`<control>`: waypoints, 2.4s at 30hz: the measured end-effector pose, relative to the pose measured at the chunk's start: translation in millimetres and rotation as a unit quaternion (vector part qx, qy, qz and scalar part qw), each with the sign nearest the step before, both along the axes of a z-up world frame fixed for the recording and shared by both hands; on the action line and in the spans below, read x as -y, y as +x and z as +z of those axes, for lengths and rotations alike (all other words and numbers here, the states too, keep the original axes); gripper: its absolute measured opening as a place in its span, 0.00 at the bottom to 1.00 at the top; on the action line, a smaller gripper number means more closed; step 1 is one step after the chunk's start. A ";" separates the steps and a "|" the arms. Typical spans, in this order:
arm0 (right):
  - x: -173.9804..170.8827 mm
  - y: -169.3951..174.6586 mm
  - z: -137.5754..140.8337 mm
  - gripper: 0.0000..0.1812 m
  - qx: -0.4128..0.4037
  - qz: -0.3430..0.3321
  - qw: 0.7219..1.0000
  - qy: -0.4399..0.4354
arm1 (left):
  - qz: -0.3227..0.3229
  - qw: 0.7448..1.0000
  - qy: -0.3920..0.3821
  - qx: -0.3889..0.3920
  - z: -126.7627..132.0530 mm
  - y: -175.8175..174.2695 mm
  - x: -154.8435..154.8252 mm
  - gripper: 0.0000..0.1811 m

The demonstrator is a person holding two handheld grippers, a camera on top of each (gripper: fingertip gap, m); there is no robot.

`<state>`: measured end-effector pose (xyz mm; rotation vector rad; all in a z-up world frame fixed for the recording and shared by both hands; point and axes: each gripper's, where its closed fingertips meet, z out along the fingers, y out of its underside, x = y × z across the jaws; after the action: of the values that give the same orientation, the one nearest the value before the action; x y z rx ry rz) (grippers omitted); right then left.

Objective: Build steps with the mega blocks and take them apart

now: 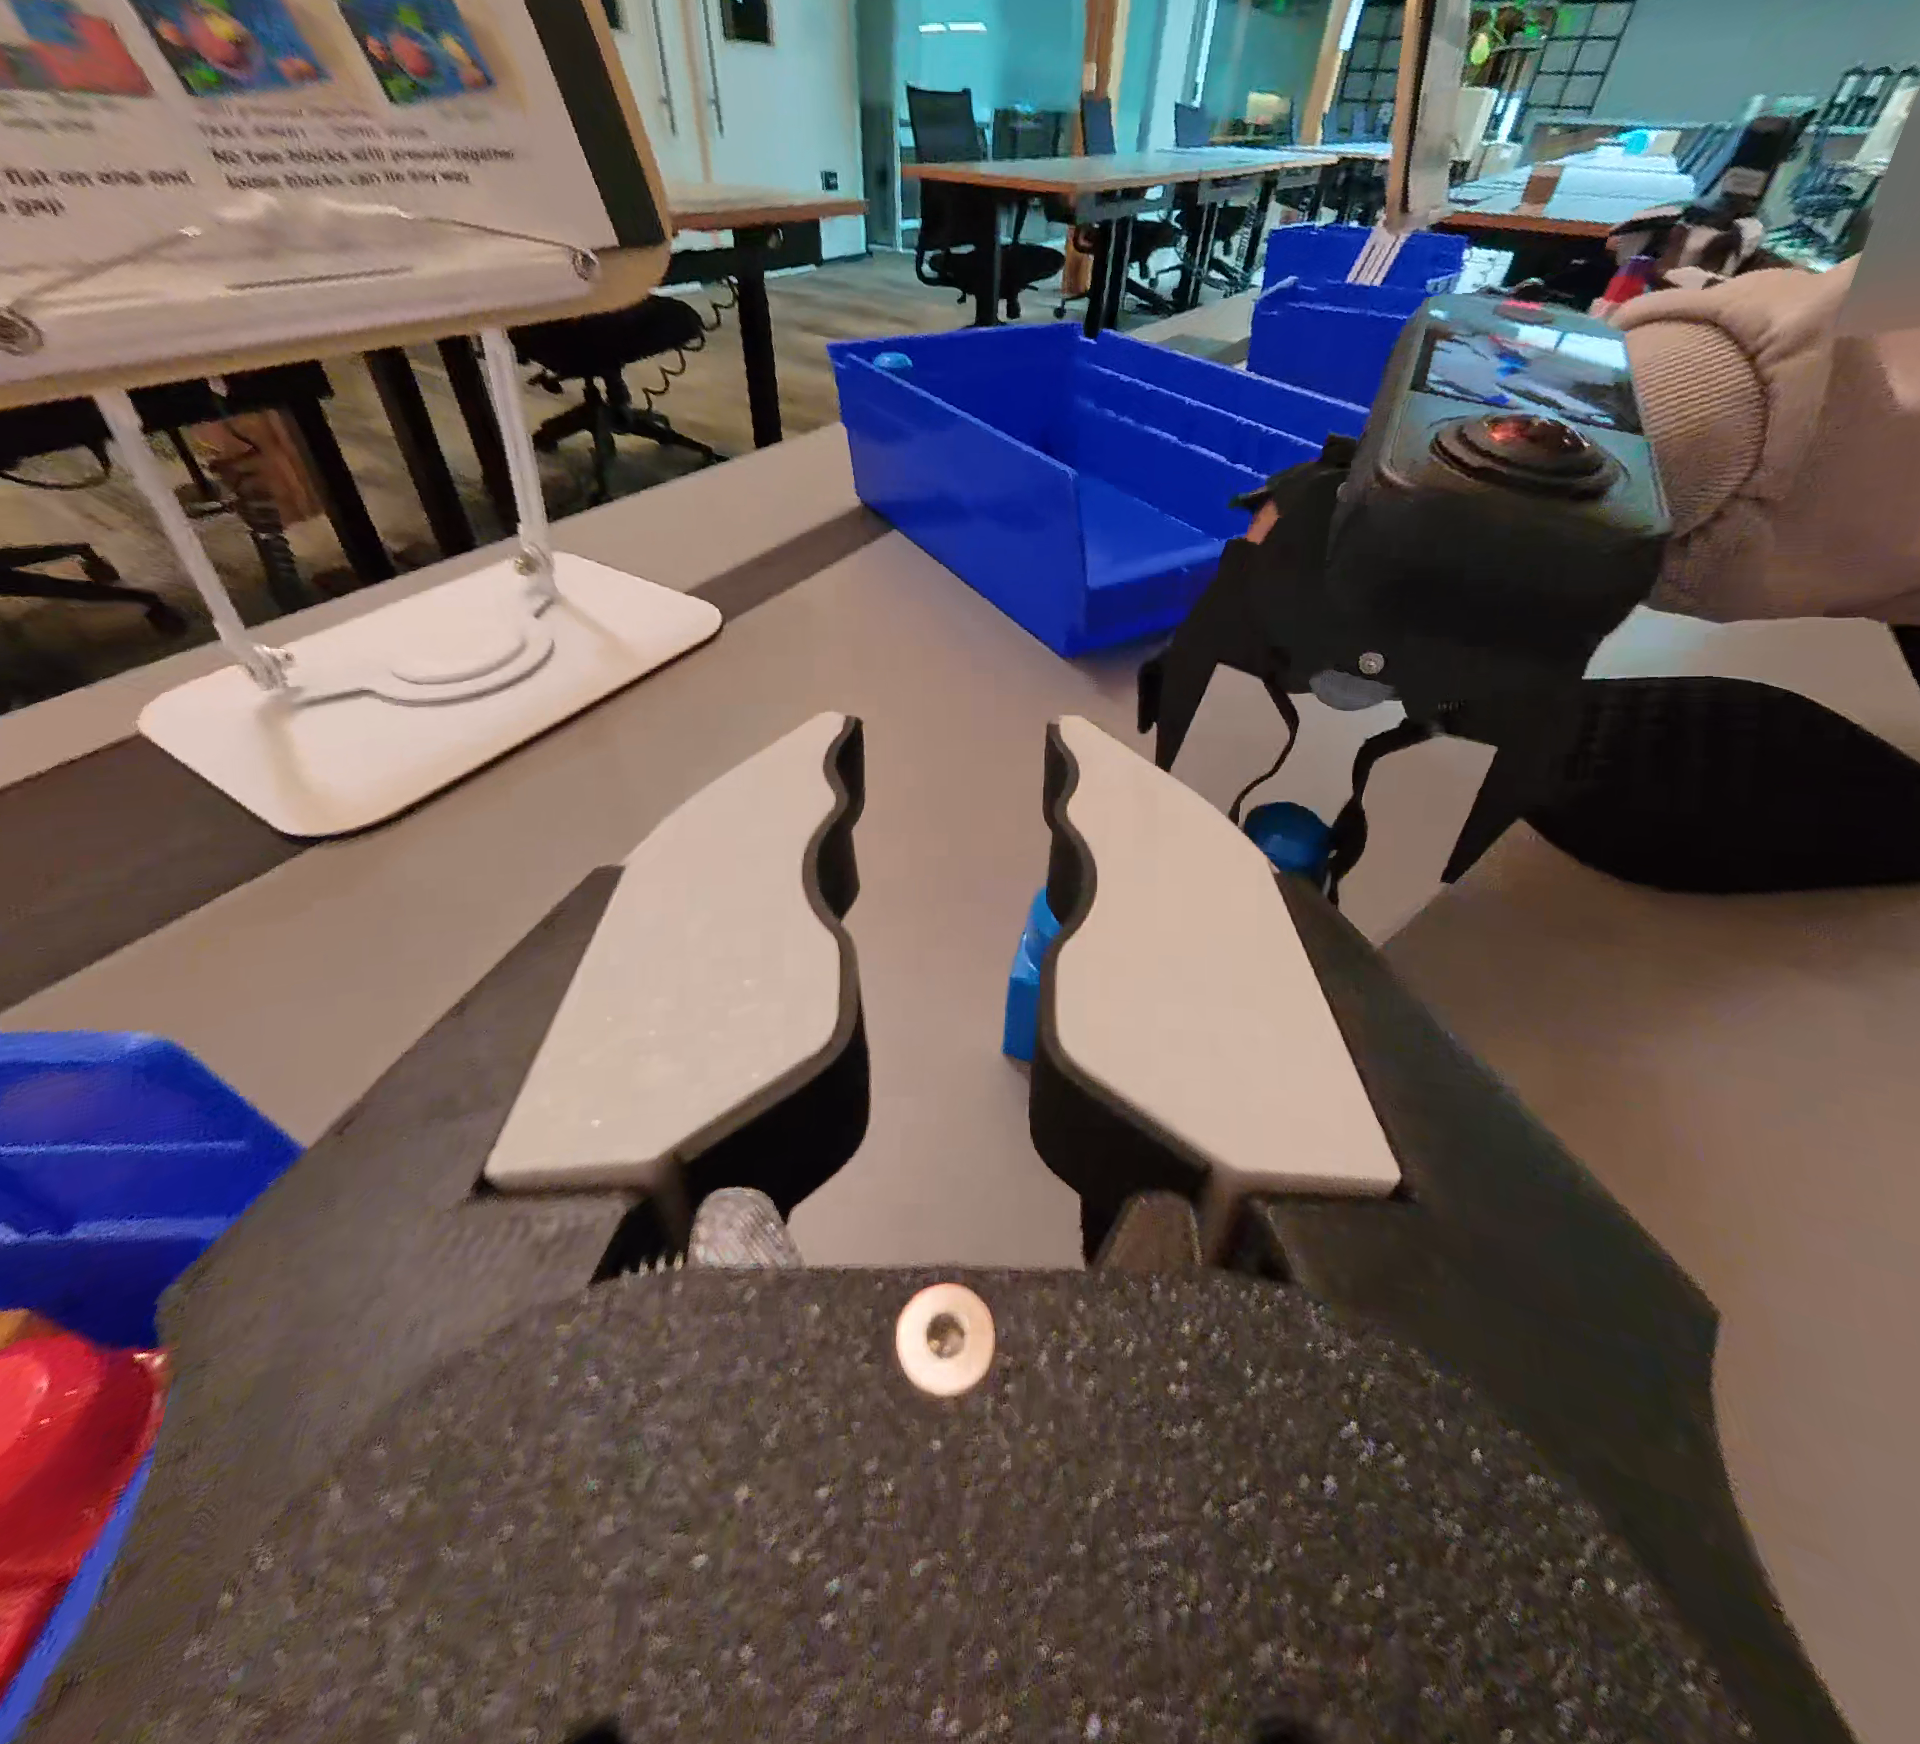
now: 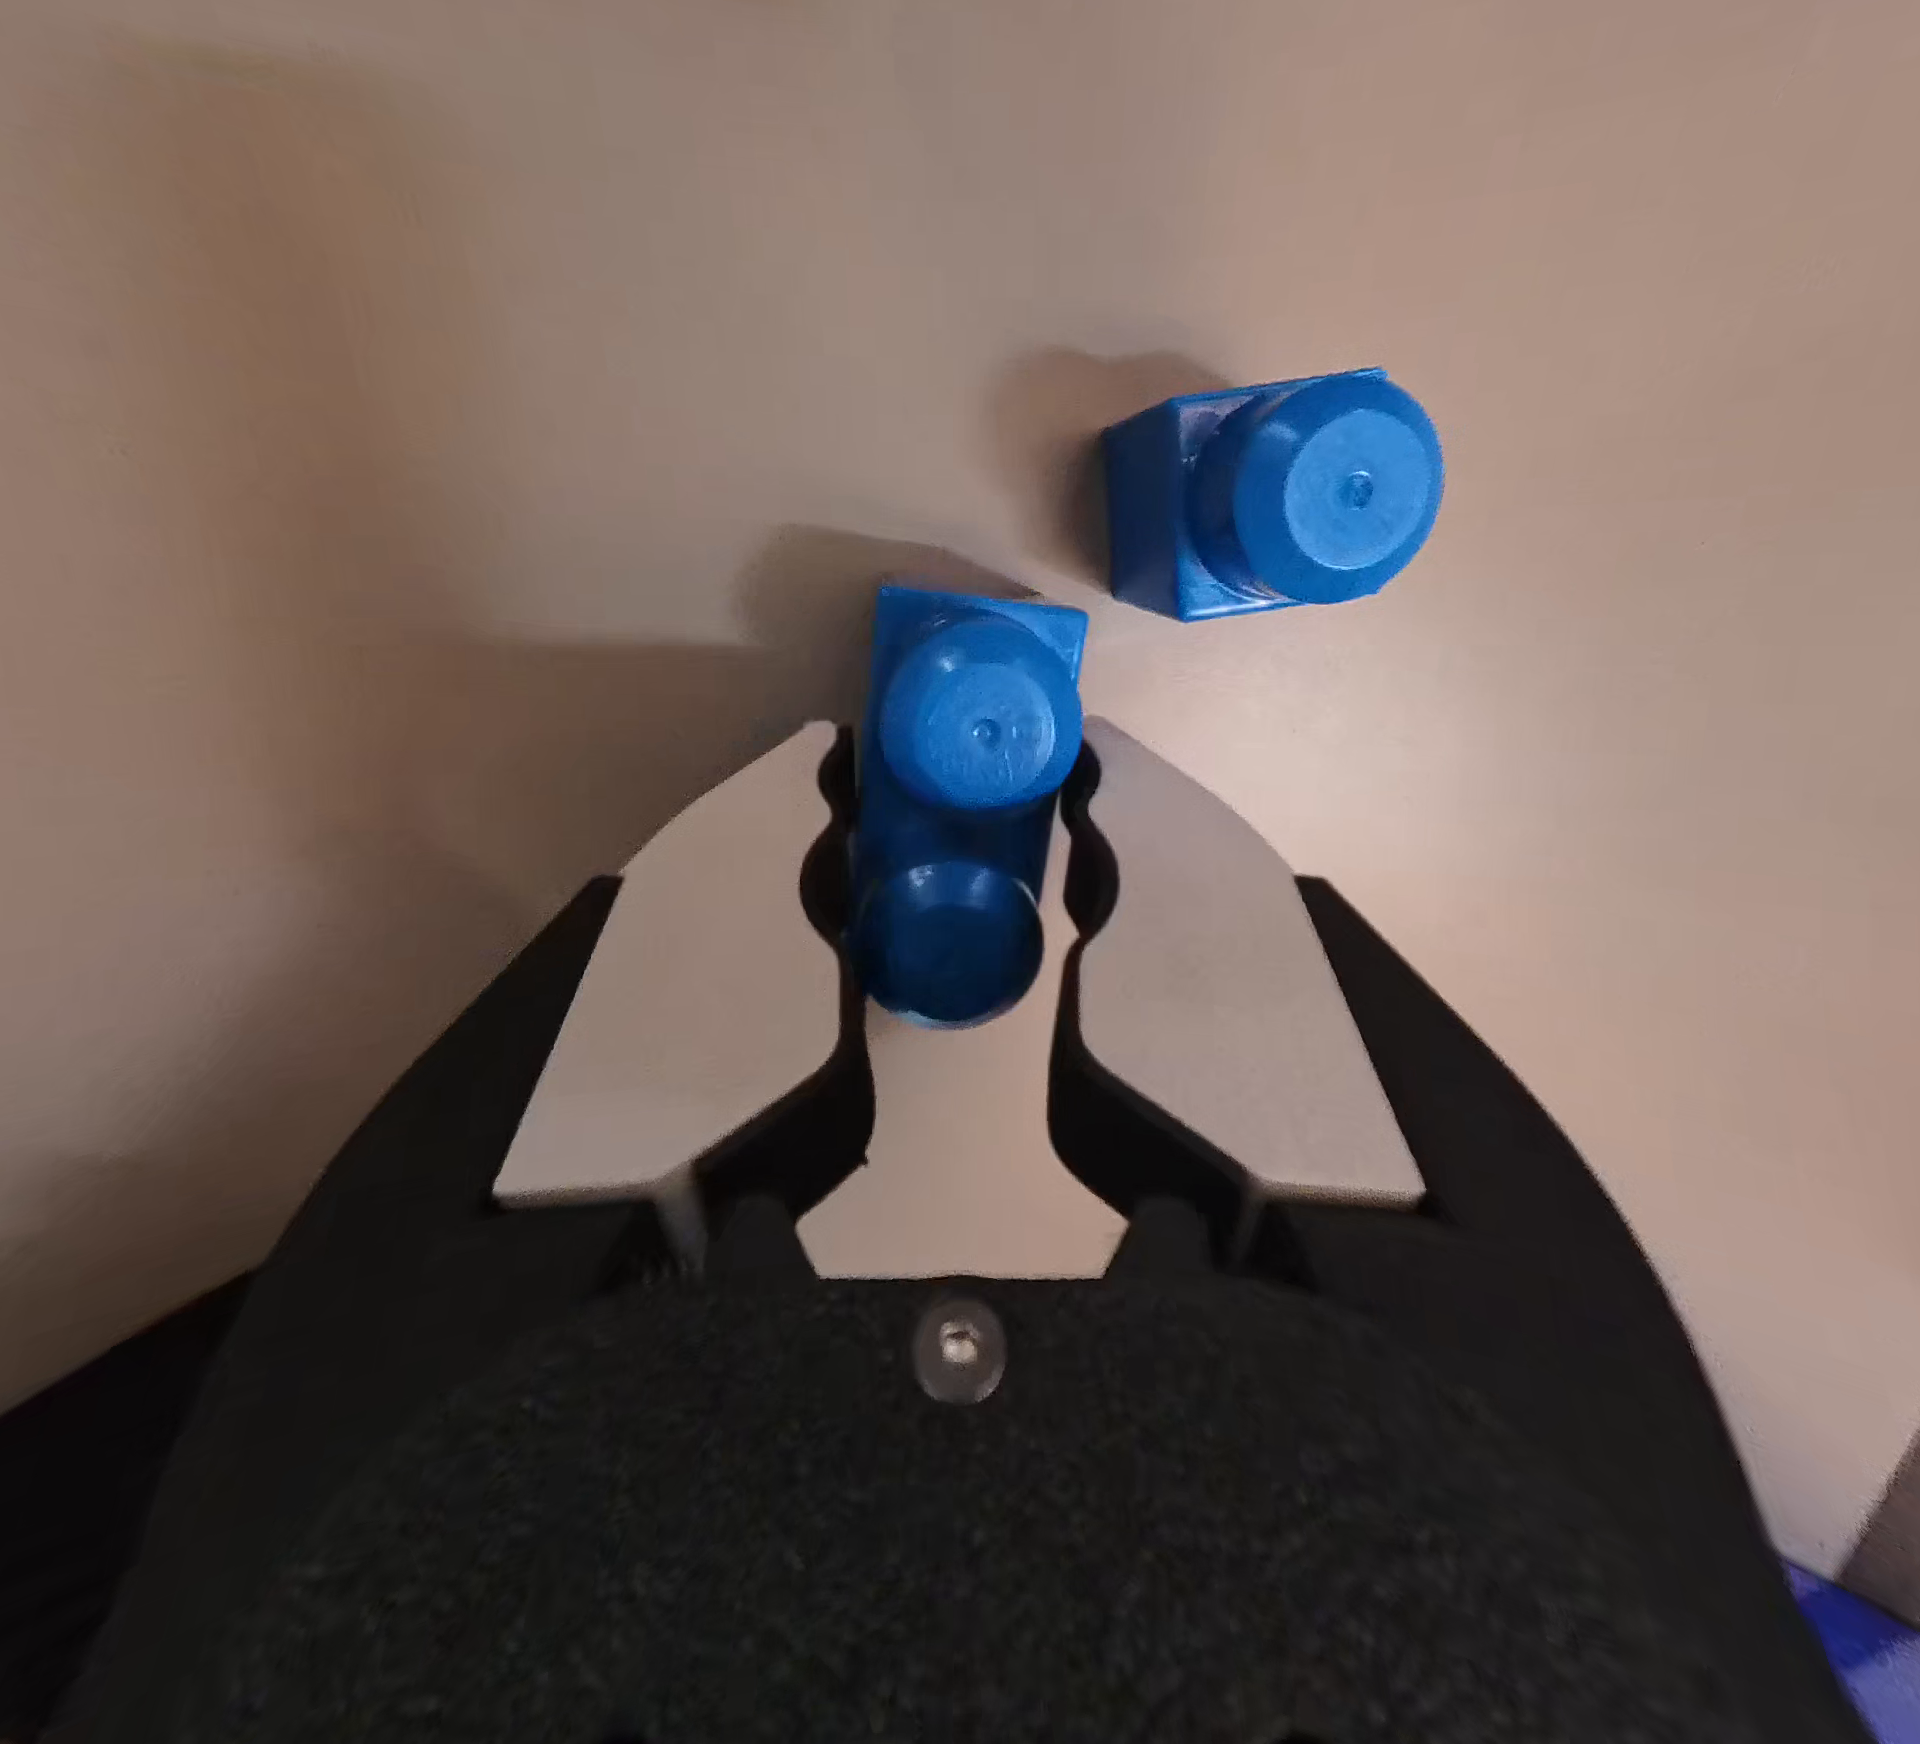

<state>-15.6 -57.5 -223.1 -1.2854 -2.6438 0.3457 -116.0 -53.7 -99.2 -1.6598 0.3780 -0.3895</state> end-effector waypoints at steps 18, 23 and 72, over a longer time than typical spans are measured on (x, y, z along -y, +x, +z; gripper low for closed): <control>29.6 -15.0 185.4 0.20 -0.482 -0.032 0.778 -0.402 | -0.180 0.973 0.093 0.115 50.8 93.5 32.0 0.24; 40.6 -24.2 182.3 0.20 -0.478 -0.032 0.768 -0.425 | -0.193 0.971 0.075 0.121 44.2 96.9 33.1 0.21; -10.5 -1.1 204.1 0.18 -0.537 -0.041 0.737 -0.408 | -0.168 0.976 0.083 0.107 38.4 51.9 34.6 0.20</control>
<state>-16.6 -47.0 -19.0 -0.8448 -1.3875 1.7351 -64.1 -88.3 -60.8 -1.3754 0.5174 -0.7621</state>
